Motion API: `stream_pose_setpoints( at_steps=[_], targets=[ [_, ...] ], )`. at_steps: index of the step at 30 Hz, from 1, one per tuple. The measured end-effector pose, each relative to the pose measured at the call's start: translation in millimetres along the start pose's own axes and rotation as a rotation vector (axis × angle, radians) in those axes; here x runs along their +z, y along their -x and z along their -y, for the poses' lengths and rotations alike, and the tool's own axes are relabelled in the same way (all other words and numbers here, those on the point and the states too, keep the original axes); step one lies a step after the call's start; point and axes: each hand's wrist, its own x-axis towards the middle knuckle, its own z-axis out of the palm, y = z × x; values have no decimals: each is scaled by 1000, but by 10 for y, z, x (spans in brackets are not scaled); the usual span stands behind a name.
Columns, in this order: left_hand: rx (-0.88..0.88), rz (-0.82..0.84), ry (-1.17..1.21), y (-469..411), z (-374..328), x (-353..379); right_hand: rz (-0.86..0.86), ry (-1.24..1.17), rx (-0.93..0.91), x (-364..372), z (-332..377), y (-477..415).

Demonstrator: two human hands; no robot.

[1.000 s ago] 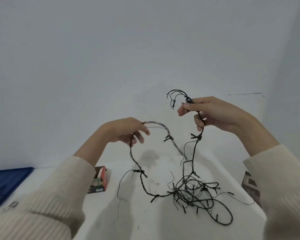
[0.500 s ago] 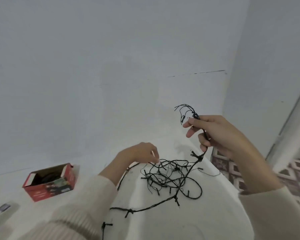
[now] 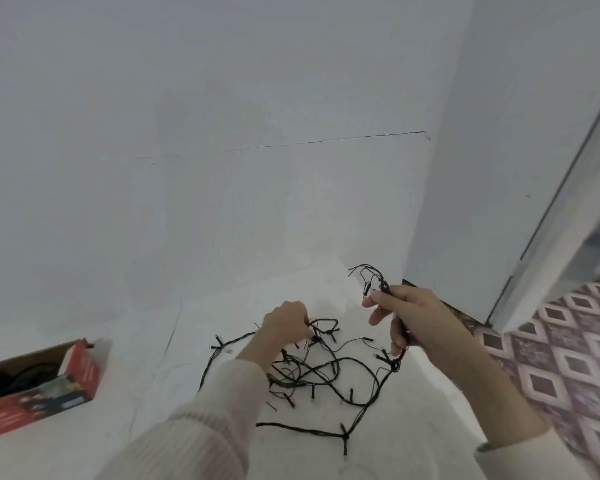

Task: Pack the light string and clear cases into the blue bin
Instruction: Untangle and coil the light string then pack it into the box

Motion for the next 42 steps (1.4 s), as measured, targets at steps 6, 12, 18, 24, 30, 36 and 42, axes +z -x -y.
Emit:
stream_pose_setpoints(
  at_steps=[6, 12, 18, 24, 30, 36, 42],
  targets=[
    [-11, -106, 1186, 566, -7, -1123, 37, -48, -139, 280, 381, -108],
    [304, -265, 1408, 1341, 43, -1868, 422, -100, -340, 816, 1112, -148],
    [220, -620, 1214, 1821, 348, -2147, 370, -23, -454, 1087, 1557, -226],
    [-26, -409, 869, 2132, 695, -2165, 219, -209, -458, 1096, 1717, -440],
    [-172, -492, 617, 2234, 791, -2282, 53, -131, -454, 1120, 1633, -634],
    [-169, -419, 472, 2242, 792, -2296, 168, 4, -443, 1087, 1619, -502],
    [-89, -595, 652, 2199, 695, -2295, 350, -54, -467, 1085, 1710, -266]
  ],
)
